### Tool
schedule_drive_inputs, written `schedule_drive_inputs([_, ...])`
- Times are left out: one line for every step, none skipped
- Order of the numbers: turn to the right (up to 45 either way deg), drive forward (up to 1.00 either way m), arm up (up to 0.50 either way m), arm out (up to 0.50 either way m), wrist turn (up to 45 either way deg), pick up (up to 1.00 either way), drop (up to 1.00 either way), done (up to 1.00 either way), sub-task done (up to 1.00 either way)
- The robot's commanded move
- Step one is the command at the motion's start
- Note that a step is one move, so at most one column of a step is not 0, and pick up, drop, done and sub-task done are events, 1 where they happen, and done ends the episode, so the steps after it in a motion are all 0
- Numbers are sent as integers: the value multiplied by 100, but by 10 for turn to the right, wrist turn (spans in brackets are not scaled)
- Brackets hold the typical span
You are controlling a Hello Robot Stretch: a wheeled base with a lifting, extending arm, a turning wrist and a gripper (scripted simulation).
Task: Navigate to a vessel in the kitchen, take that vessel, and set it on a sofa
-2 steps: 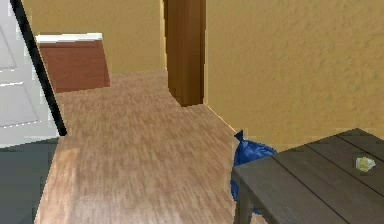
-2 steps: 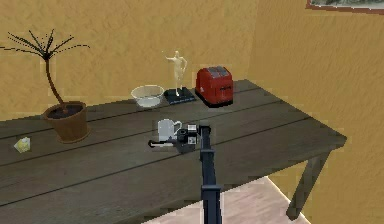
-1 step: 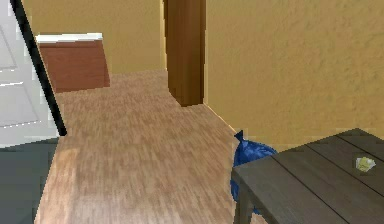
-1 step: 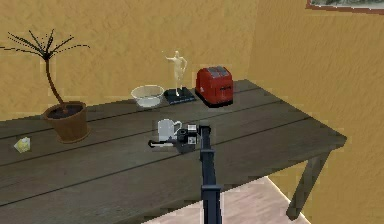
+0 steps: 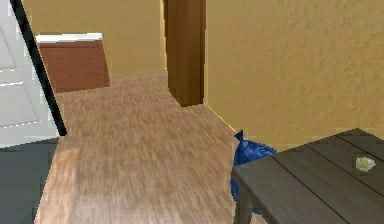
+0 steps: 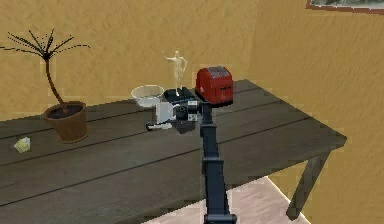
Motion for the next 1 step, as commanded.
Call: schedule_drive_inputs([0, 0, 20, 0, 0, 0, 0, 0, 0])
